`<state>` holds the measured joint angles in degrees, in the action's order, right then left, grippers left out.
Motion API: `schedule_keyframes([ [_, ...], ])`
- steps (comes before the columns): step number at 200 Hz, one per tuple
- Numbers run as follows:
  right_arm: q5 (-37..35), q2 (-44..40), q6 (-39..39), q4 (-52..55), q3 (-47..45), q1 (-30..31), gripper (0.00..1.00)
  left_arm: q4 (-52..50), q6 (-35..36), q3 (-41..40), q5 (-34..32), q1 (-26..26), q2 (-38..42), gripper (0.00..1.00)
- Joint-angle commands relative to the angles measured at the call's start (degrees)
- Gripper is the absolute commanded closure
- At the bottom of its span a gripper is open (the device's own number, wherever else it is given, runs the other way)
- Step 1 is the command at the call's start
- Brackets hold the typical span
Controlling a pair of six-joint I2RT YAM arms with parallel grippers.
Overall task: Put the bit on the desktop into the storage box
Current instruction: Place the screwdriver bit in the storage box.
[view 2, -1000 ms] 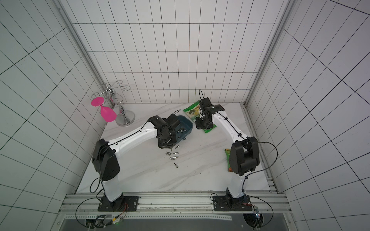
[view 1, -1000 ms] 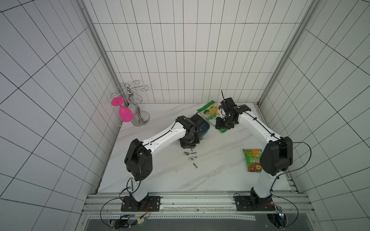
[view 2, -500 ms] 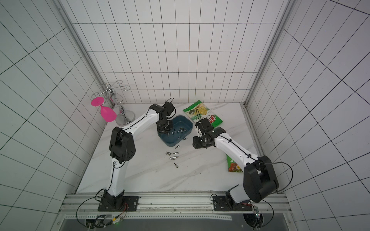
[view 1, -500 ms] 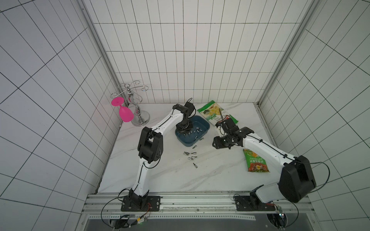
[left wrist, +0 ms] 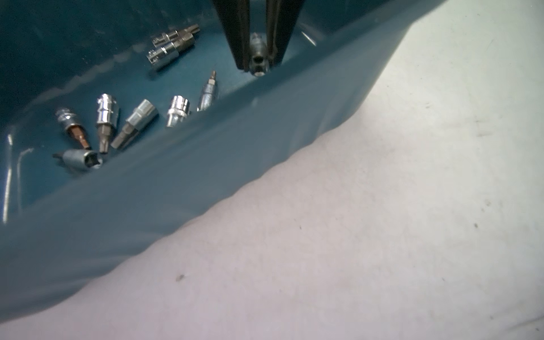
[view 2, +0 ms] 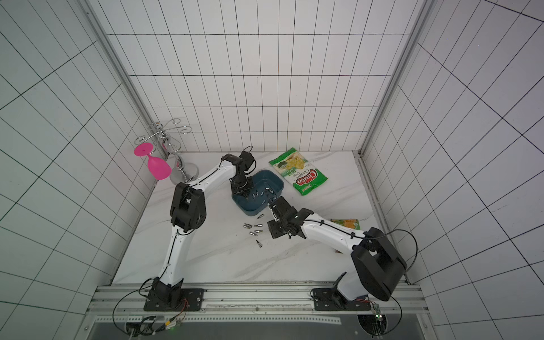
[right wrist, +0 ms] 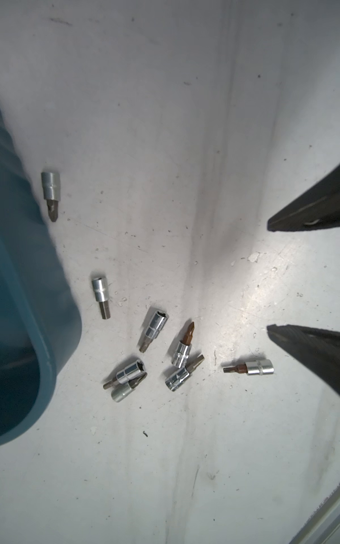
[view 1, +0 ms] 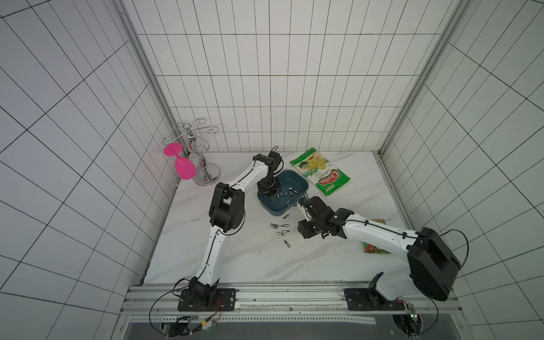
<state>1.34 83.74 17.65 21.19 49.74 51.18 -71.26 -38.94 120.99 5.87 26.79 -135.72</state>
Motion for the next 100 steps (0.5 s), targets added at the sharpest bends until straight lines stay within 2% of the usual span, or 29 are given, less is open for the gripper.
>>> schedule_keyframes([
  [1, -3.34, 0.05, 0.98, -3.99, -0.52, 1.99, 0.45, 1.47, 1.06, 1.63, 0.68, 0.10, -2.07, 1.00],
  [36, -5.11, 1.86, 0.64, -4.55, 0.04, 5.26, 0.45, 1.75, 0.88, 2.17, 1.43, 0.11, -3.12, 1.00],
  [100, -3.95, 5.67, -0.76, -3.58, 2.76, 6.89, 0.45, 2.09, 0.71, 3.45, 2.37, 0.01, -4.29, 1.00],
])
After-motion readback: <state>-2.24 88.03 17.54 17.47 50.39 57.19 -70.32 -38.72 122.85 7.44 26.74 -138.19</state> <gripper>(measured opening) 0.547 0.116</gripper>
